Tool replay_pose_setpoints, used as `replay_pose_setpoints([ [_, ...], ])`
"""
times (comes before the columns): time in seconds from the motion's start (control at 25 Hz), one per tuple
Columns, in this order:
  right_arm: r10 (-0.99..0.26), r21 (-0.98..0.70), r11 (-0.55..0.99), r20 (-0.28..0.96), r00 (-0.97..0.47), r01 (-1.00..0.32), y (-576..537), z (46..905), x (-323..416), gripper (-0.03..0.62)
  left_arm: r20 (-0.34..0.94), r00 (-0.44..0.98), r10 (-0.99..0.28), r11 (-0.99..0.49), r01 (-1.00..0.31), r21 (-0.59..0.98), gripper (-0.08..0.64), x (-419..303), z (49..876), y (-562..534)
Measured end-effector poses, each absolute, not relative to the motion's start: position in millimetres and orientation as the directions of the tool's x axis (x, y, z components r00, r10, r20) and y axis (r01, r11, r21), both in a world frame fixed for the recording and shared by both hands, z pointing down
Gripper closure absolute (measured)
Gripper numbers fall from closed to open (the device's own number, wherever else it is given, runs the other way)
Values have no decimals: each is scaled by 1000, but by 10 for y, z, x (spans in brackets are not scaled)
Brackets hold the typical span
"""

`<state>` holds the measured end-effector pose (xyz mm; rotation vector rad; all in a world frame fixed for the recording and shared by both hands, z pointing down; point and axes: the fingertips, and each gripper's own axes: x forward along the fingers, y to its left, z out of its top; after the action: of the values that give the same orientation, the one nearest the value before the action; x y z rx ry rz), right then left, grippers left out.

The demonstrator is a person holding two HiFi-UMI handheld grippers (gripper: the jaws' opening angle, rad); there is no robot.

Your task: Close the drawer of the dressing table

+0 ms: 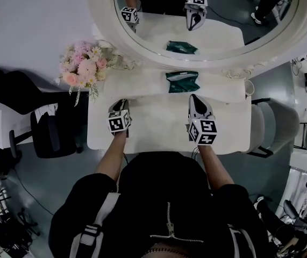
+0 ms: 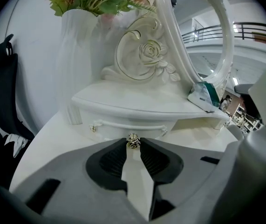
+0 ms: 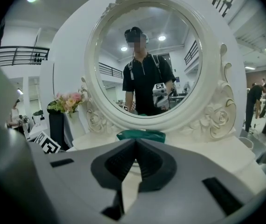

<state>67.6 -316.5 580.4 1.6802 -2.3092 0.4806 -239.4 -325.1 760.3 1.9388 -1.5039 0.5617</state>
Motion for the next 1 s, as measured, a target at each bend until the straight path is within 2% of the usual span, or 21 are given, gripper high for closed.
replay_pose_setpoints([
  [1.0, -874, -119, 269, 387, -294, -956, -3126, 5795, 685, 591, 658, 261, -707, -183, -965, 186, 448, -2417, 7547, -3356],
])
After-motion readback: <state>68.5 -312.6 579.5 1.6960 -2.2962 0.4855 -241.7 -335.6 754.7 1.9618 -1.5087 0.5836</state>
